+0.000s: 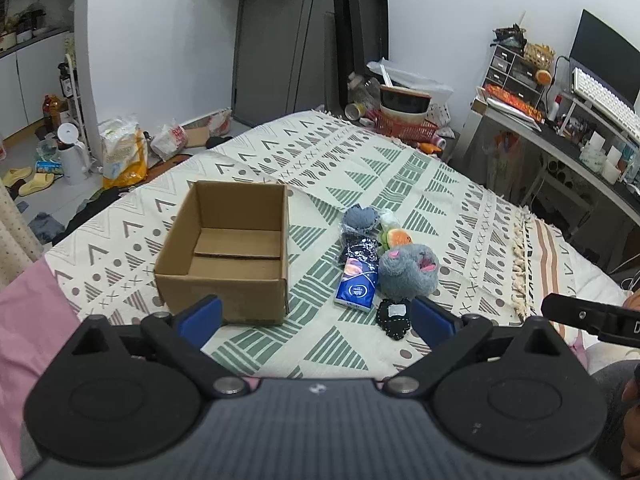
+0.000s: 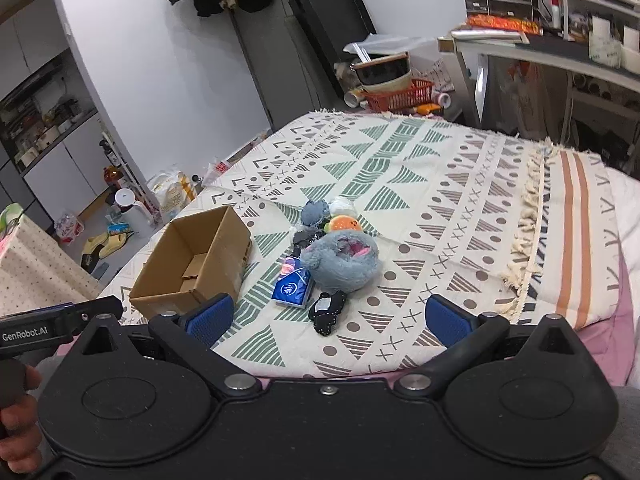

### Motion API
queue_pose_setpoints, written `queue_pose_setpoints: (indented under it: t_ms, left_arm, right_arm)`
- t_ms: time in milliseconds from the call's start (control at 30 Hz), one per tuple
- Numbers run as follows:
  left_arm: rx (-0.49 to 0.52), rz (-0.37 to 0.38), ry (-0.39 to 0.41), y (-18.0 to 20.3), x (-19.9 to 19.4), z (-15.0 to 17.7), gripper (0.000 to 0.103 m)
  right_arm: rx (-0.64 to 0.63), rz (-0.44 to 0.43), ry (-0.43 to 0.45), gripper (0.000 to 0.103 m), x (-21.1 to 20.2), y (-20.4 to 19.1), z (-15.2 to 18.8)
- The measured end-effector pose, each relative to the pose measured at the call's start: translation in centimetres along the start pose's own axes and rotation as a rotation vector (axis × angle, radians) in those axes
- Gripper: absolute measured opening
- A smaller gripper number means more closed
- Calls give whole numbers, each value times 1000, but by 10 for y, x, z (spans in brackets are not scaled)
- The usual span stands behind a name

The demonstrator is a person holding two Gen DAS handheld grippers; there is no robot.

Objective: Organize soft objects
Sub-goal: 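Move the left tool to the blue tissue pack while the right tool approaches the black scrunchie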

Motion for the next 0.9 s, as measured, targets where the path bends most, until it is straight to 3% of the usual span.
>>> queue_pose_setpoints:
  t_ms: [300, 433, 633, 767, 900]
  left_arm:
    - [25, 8, -39, 21, 34, -4, 98]
    - [35, 11, -51, 30, 50, -5, 91]
    - [34, 27, -84, 41, 74, -6, 83]
    - [39, 36, -109, 48, 91, -7, 74]
    - [64, 46, -121, 55, 107, -7, 72]
  right_arm:
    - [57, -34, -34, 96, 32, 21, 1]
    - [115, -38, -58, 90, 50, 33, 3]
    - [172, -23, -81, 89, 70, 43, 0]
    - [210, -48, -86, 82, 85, 47, 0]
    - [253, -63, -103, 70, 105, 55, 7]
Point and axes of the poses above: each gripper's, at about its wrist camera, not at the fingertips, and x roughly the way its jaws point, y to its right, z to its underside, the point moved 4 cm from there along x, roughly the way its jaws point, and after that the axes turned 14 degrees about -z, right-handed, at the moved point
